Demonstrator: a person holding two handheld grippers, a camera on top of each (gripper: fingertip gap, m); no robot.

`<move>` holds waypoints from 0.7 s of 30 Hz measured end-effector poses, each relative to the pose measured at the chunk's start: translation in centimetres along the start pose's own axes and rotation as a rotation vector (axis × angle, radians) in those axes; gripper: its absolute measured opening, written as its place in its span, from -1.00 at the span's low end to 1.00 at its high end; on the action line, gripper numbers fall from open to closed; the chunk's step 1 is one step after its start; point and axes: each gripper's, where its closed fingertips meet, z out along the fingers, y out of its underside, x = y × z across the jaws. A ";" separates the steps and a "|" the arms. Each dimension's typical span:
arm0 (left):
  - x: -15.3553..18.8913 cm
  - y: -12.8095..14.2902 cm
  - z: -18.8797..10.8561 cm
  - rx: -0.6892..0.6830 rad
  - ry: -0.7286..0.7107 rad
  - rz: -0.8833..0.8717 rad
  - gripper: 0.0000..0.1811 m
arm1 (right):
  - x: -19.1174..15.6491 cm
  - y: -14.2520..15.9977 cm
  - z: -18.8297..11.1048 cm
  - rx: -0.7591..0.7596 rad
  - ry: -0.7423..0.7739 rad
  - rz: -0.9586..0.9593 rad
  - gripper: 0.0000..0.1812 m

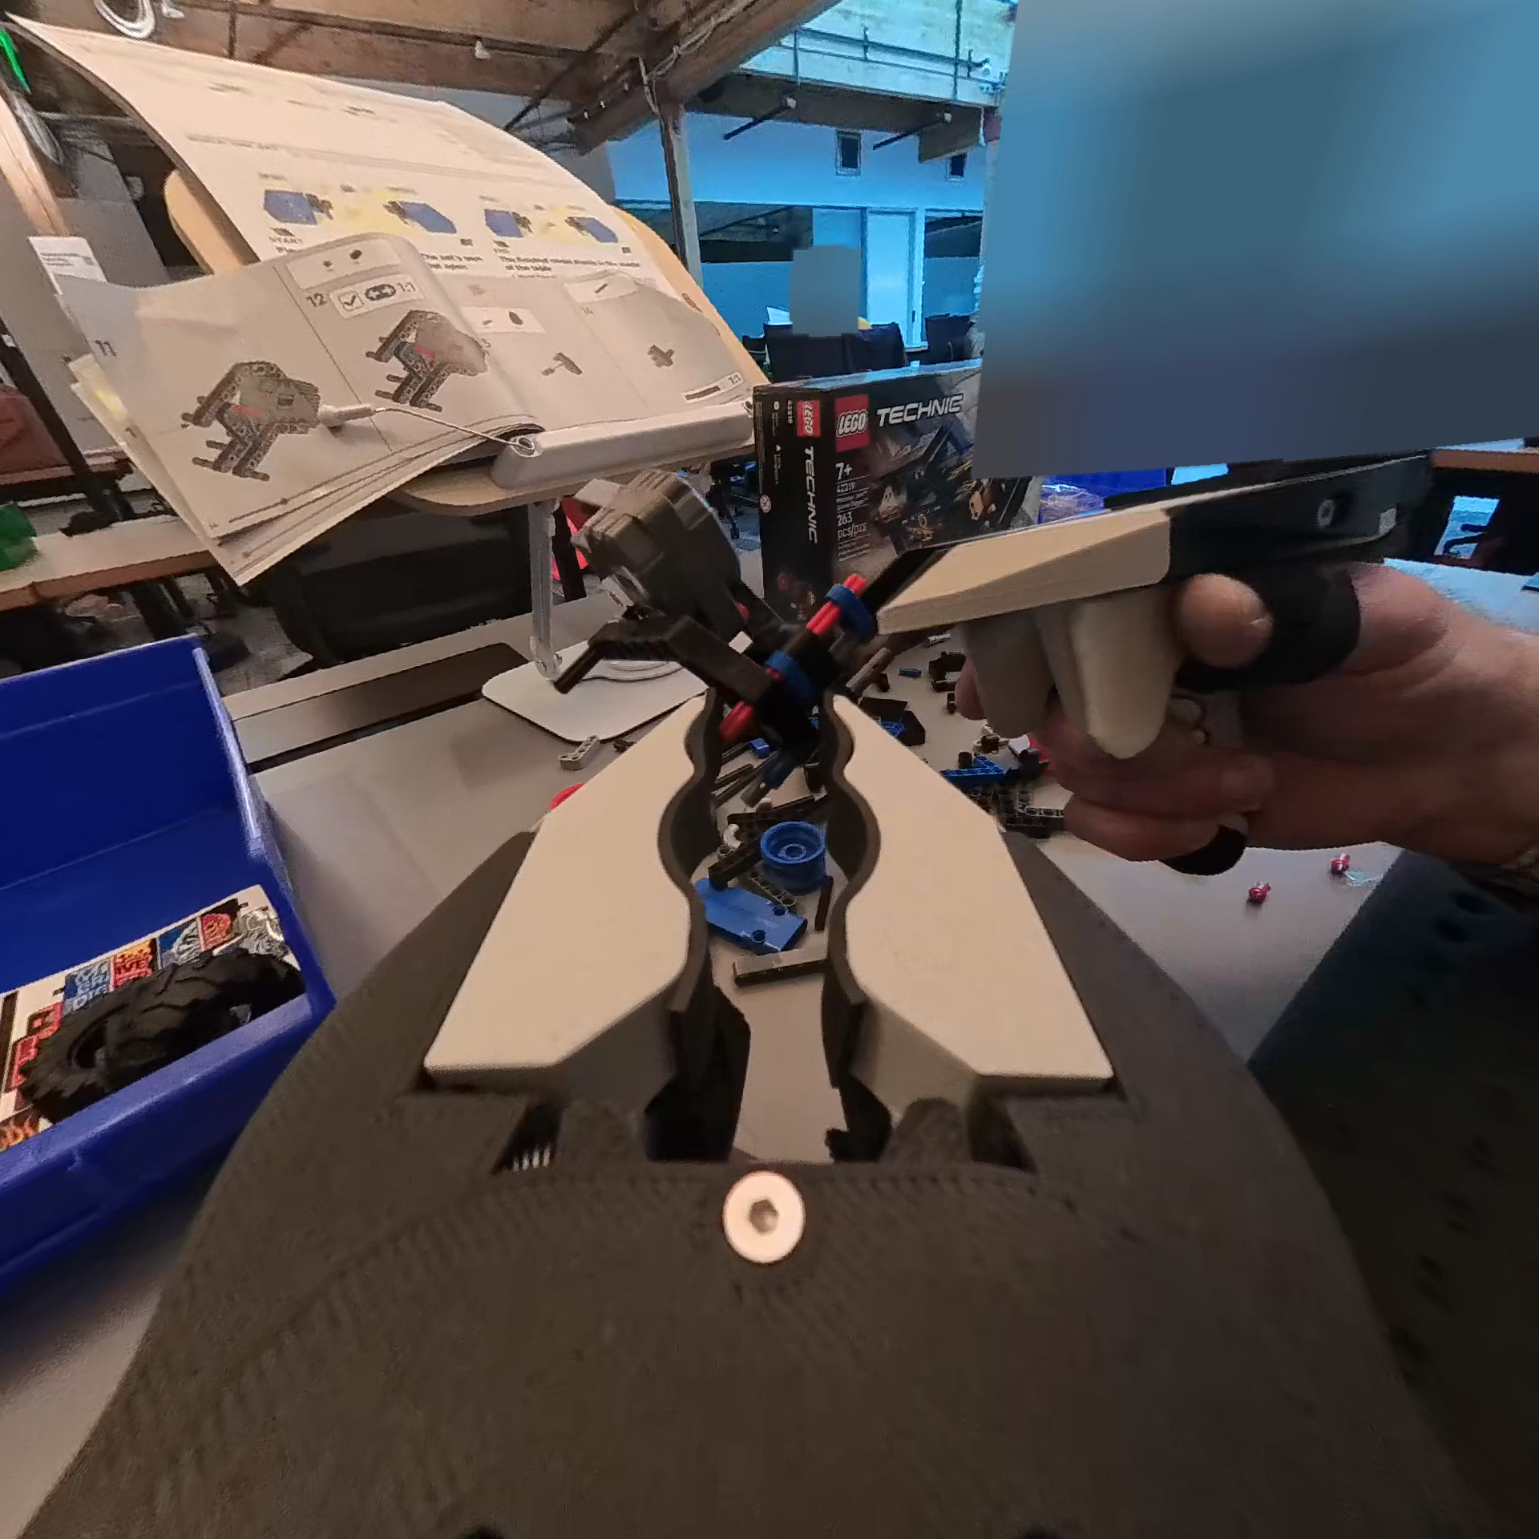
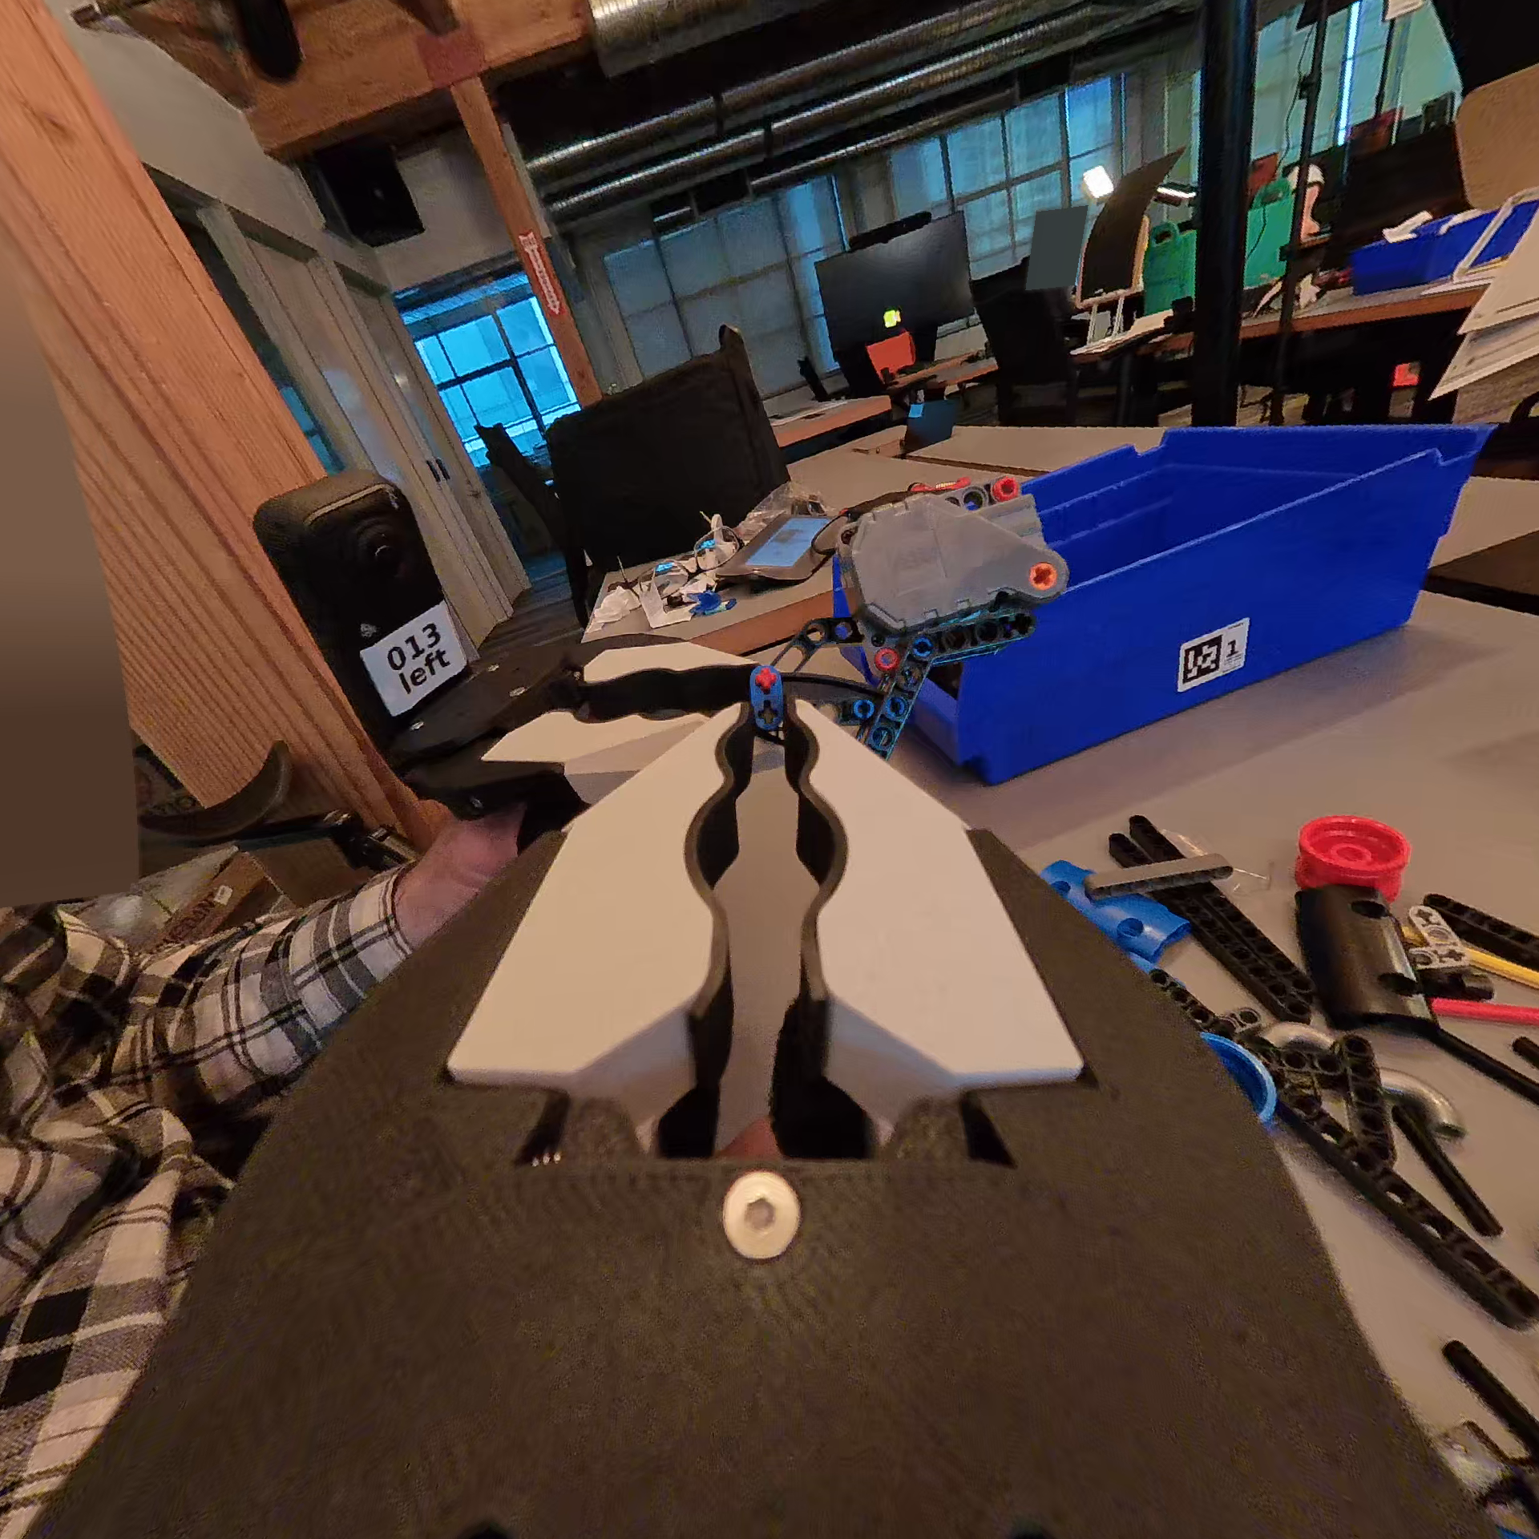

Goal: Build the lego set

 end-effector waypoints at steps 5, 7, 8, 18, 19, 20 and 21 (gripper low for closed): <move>0.1 0.1 0.1 -0.016 -0.010 0.035 -0.78 | 0.1 0.1 -0.1 -0.003 -0.015 0.027 -0.94; 0.2 0.1 0.2 -0.017 -0.009 0.047 -0.78 | 0.0 0.2 -0.2 -0.011 -0.020 0.030 -0.94; 0.2 0.1 0.2 -0.020 -0.012 0.058 -0.78 | 0.0 0.3 -0.2 -0.021 -0.022 0.031 -0.94; 0.0 0.7 0.0 -0.058 -0.054 0.153 -0.79 | 0.5 1.7 0.0 -0.150 -0.003 -0.030 -0.95; -0.1 1.0 0.0 -0.075 -0.069 0.159 -0.79 | 0.6 1.8 0.1 -0.152 0.003 -0.031 -0.95; -0.2 1.1 0.1 -0.074 -0.075 0.151 -0.78 | 0.7 1.7 0.1 -0.143 0.005 -0.038 -0.95; -0.1 0.8 0.0 -0.055 -0.066 0.129 -0.78 | 0.5 1.4 0.1 -0.127 -0.007 -0.036 -0.95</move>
